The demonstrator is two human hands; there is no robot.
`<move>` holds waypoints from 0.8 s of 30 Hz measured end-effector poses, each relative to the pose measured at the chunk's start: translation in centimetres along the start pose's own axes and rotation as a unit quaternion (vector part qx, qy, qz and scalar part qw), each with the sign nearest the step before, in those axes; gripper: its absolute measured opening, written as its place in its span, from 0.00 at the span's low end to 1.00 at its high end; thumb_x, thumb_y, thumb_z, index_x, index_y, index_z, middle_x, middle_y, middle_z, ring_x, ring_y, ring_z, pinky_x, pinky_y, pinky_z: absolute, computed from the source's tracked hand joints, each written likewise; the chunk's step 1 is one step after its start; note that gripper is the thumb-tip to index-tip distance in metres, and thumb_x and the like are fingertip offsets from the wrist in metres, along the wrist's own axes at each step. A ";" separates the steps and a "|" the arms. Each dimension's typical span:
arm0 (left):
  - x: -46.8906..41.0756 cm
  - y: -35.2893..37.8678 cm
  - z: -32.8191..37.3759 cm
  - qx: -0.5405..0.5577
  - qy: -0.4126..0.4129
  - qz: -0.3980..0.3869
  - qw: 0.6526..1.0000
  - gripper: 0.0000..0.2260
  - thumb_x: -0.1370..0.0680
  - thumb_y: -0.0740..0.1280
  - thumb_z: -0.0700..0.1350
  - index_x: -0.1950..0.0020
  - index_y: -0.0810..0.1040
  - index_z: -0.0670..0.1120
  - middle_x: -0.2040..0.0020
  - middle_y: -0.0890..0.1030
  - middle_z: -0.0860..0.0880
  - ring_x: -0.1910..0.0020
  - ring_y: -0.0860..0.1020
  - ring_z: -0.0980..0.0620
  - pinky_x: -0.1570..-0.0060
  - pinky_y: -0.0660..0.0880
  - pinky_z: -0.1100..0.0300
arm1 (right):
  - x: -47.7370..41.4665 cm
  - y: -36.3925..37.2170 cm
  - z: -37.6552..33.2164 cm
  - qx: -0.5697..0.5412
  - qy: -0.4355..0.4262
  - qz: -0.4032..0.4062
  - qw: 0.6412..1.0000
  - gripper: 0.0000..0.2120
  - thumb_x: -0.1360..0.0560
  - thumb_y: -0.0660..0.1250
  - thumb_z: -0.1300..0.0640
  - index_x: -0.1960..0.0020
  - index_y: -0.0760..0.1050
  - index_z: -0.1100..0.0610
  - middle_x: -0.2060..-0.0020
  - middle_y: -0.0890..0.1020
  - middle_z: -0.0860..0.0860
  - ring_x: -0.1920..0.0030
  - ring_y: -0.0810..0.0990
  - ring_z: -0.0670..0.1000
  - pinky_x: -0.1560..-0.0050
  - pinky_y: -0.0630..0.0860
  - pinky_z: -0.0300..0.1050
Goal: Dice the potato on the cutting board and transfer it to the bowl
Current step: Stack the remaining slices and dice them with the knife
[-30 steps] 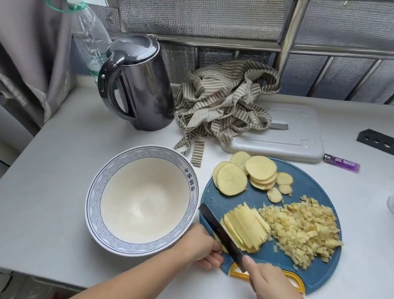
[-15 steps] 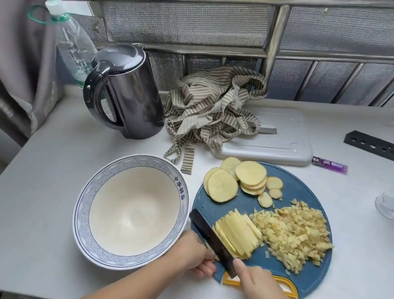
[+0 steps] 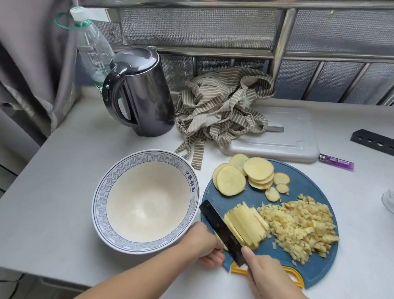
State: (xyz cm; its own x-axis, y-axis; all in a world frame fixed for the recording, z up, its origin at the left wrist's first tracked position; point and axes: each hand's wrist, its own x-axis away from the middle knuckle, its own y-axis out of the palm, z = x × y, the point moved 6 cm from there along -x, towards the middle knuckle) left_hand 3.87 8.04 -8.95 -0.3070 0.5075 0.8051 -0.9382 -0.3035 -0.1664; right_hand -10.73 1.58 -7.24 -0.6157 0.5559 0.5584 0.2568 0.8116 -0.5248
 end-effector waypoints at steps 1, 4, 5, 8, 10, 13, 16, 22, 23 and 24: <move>-0.1 0.1 -0.1 0.000 0.002 -0.002 1.000 0.05 0.22 0.61 0.31 0.52 0.72 0.40 0.61 0.74 0.39 0.73 0.71 0.51 0.76 0.69 0.63 | -0.1 0.3 -0.3 0.035 -0.008 0.007 0.999 0.27 0.18 0.47 0.41 0.68 0.65 0.55 0.72 0.70 0.49 0.68 0.70 0.50 0.62 0.64 0.46; 0.0 0.3 -0.2 -0.001 0.014 -0.010 1.000 0.06 0.23 0.61 0.31 0.56 0.72 0.40 0.61 0.73 0.40 0.75 0.70 0.52 0.76 0.68 0.63 | 0.1 1.2 -0.8 0.096 -0.019 0.024 0.995 0.24 0.17 0.46 0.42 0.64 0.68 0.53 0.69 0.71 0.49 0.65 0.71 0.51 0.62 0.64 0.47; 0.1 0.3 -0.2 -0.001 0.020 -0.011 1.000 0.06 0.23 0.61 0.31 0.57 0.72 0.40 0.62 0.73 0.41 0.76 0.70 0.52 0.76 0.68 0.63 | 0.3 1.4 -0.9 0.103 -0.020 0.037 0.994 0.24 0.17 0.47 0.42 0.64 0.69 0.54 0.69 0.72 0.49 0.64 0.72 0.52 0.61 0.65 0.47; 0.2 0.2 -0.2 -0.015 0.031 -0.019 0.999 0.06 0.23 0.61 0.31 0.57 0.75 0.39 0.64 0.74 0.42 0.77 0.71 0.51 0.76 0.70 0.64 | 0.8 1.9 -1.4 0.128 -0.024 0.078 0.988 0.24 0.18 0.48 0.40 0.65 0.69 0.53 0.68 0.74 0.49 0.61 0.74 0.54 0.60 0.66 0.48; 0.3 0.1 -0.1 -0.030 0.031 -0.024 0.999 0.07 0.24 0.61 0.31 0.56 0.77 0.39 0.64 0.77 0.41 0.75 0.73 0.50 0.75 0.70 0.63 | 1.0 2.6 -2.0 0.146 -0.024 0.088 0.985 0.24 0.18 0.47 0.40 0.64 0.68 0.52 0.63 0.78 0.52 0.57 0.77 0.56 0.60 0.65 0.49; 0.5 0.1 0.1 -0.044 0.027 -0.029 0.998 0.08 0.24 0.60 0.31 0.58 0.77 0.39 0.67 0.77 0.43 0.74 0.74 0.50 0.75 0.71 0.64 | 0.7 2.8 -2.4 0.147 -0.012 0.087 0.985 0.23 0.18 0.47 0.39 0.63 0.67 0.52 0.60 0.79 0.53 0.52 0.79 0.57 0.59 0.66 0.49; 0.3 0.1 0.0 -0.033 0.002 -0.035 0.999 0.05 0.22 0.62 0.33 0.57 0.73 0.40 0.64 0.73 0.42 0.72 0.70 0.52 0.76 0.67 0.64 | 0.2 1.9 -1.9 0.061 0.001 0.055 0.997 0.25 0.18 0.47 0.40 0.67 0.65 0.52 0.70 0.72 0.49 0.65 0.74 0.51 0.65 0.65 0.44; 0.1 0.0 -0.2 -0.031 -0.025 -0.040 0.998 0.03 0.21 0.62 0.33 0.54 0.72 0.39 0.60 0.74 0.40 0.71 0.70 0.52 0.75 0.68 0.63 | 0.4 0.3 -0.7 -0.138 0.054 -0.001 0.989 0.29 0.19 0.51 0.39 0.73 0.65 0.55 0.79 0.70 0.50 0.81 0.68 0.47 0.76 0.66 0.38; 0.1 0.0 -0.3 -0.025 -0.028 -0.042 0.998 0.03 0.21 0.62 0.33 0.54 0.71 0.39 0.61 0.74 0.40 0.71 0.70 0.52 0.75 0.67 0.63 | 0.4 0.6 -0.4 -0.174 0.069 -0.019 0.982 0.28 0.20 0.52 0.38 0.71 0.65 0.55 0.79 0.69 0.50 0.81 0.67 0.49 0.77 0.65 0.39; 0.2 0.1 -0.3 -0.017 -0.029 -0.044 0.998 0.04 0.21 0.62 0.33 0.55 0.71 0.40 0.62 0.73 0.42 0.72 0.69 0.53 0.76 0.67 0.63 | 0.4 0.9 -0.2 -0.213 0.081 -0.039 0.973 0.28 0.20 0.53 0.36 0.69 0.65 0.56 0.78 0.68 0.51 0.80 0.66 0.50 0.77 0.64 0.39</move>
State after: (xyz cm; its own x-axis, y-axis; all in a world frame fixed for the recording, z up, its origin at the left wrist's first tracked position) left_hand 3.69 8.36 -9.01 -0.2145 0.4828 0.8491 -0.9663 -0.2316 -0.1124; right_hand -10.62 2.56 -7.35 -0.5295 0.4835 0.6970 0.5212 0.8337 -0.1823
